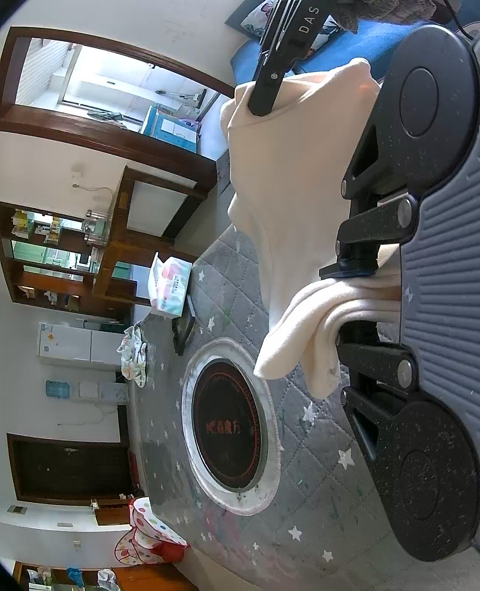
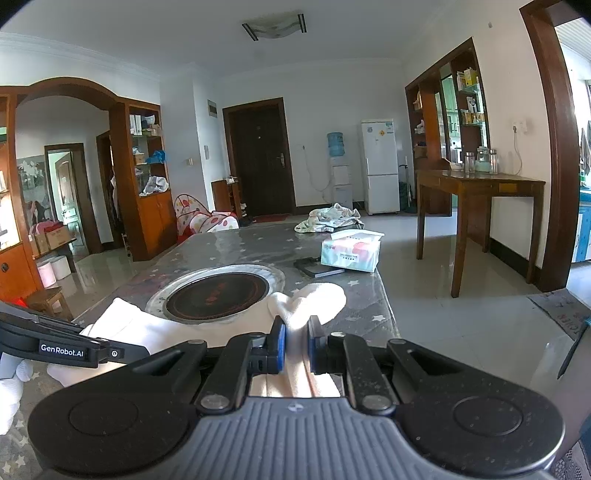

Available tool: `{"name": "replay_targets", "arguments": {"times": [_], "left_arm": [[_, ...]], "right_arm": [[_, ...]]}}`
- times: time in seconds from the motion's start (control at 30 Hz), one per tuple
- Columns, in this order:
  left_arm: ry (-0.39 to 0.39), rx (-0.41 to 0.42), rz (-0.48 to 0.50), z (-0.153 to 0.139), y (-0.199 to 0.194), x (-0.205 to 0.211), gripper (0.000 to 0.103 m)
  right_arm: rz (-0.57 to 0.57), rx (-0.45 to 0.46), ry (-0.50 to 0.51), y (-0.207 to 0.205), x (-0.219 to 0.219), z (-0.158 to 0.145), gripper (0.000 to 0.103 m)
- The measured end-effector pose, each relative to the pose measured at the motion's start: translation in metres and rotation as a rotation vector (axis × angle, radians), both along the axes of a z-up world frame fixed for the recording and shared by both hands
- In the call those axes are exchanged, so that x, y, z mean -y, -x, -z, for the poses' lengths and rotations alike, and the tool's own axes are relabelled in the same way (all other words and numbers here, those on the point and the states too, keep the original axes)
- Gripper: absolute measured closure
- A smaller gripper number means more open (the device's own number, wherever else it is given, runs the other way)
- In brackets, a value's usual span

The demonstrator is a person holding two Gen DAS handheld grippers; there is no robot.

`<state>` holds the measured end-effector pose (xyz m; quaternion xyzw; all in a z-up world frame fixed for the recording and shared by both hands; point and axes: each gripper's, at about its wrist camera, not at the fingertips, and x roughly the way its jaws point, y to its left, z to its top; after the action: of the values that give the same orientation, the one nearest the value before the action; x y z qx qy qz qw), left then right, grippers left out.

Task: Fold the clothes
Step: 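Lift the cream shirt bundle with both grippers and fold it over itself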

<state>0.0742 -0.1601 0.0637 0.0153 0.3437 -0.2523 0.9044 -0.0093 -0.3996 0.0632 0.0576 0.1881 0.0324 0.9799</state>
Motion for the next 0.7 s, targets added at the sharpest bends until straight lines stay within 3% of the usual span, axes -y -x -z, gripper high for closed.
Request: {"name": "replay_targets", "arguments": {"times": [0.7], "left_arm": [[0.01,-0.069,-0.01,0.021,-0.024,0.002,0.086]], "right_arm": [[0.011,-0.053,-0.003,-0.021,0.009,0.016,0.093]]}}
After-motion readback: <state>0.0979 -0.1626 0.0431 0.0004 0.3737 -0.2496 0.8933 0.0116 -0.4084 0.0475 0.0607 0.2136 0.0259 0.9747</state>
